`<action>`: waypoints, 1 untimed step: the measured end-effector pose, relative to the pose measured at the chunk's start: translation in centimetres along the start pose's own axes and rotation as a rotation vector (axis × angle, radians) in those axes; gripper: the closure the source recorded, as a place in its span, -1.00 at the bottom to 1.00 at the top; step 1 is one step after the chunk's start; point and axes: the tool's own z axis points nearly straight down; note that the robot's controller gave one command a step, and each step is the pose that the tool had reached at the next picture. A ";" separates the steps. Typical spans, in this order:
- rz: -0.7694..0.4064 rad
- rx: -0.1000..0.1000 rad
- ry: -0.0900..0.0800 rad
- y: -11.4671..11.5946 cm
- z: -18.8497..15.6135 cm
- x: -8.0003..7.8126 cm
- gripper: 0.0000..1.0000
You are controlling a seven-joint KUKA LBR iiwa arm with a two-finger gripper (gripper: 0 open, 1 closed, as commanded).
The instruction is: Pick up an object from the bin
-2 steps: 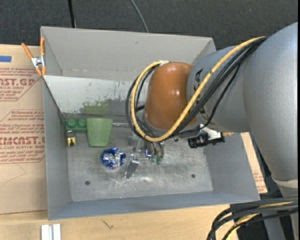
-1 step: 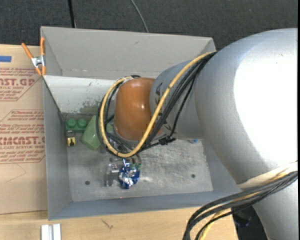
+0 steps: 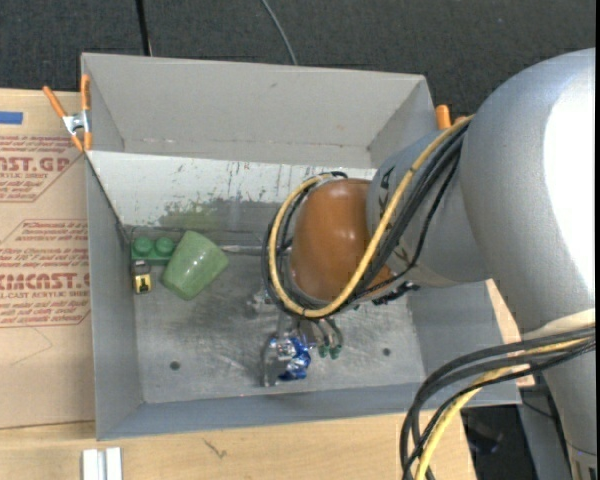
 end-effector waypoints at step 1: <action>0.021 0.002 0.003 -5.3 0.0 2.1 -1.00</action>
Offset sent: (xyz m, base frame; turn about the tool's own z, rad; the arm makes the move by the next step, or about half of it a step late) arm -0.0196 -0.0550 -0.0037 0.0188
